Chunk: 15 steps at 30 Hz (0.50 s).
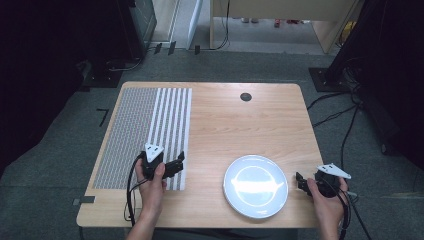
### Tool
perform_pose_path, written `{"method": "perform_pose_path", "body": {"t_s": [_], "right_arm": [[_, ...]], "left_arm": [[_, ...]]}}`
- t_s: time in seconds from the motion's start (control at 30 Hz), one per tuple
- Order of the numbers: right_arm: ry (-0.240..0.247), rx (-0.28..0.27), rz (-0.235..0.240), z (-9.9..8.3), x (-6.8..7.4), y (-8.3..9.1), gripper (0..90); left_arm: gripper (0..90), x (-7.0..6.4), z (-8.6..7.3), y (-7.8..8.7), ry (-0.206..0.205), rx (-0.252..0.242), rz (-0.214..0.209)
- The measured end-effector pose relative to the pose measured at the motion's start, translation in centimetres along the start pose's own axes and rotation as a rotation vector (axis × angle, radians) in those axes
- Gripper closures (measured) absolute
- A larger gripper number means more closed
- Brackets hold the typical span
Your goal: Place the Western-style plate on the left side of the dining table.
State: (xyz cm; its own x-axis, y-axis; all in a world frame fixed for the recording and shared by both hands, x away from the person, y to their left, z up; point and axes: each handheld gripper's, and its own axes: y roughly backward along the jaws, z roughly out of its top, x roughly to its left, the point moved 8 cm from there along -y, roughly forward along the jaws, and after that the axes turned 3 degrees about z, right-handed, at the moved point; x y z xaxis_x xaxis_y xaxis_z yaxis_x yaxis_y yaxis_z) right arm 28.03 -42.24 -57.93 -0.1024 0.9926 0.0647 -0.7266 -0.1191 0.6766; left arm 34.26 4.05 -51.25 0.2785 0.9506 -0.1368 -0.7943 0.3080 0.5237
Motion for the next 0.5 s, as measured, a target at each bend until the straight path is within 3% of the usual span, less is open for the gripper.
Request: {"method": "perform_pose_path", "body": {"t_s": [0.1,0.13,0.27,0.43,0.5], "right_arm": [[-0.003,0.0,-0.002,0.0,0.0,0.0,14.6],[-0.024,-0.013,0.028,0.2,0.2,0.0,15.8],[-0.102,-0.081,0.113,1.0,0.9,0.4,17.2],[-0.085,-0.151,0.114,2.2,2.0,1.3,17.2],[-0.091,-0.164,0.129,2.5,2.3,1.5,17.0]], "left_arm": [[17.8,-0.8,-0.3,-0.2,-0.011,0.002,-0.021],[17.8,-2.0,-0.6,-0.4,-0.029,0.008,-0.047],[17.0,-4.4,-1.6,-0.7,-0.047,0.037,-0.13],[16.6,-6.3,-2.8,-0.7,-0.058,0.076,-0.191],[16.5,-6.5,-3.0,-0.7,-0.064,0.081,-0.197]]}}
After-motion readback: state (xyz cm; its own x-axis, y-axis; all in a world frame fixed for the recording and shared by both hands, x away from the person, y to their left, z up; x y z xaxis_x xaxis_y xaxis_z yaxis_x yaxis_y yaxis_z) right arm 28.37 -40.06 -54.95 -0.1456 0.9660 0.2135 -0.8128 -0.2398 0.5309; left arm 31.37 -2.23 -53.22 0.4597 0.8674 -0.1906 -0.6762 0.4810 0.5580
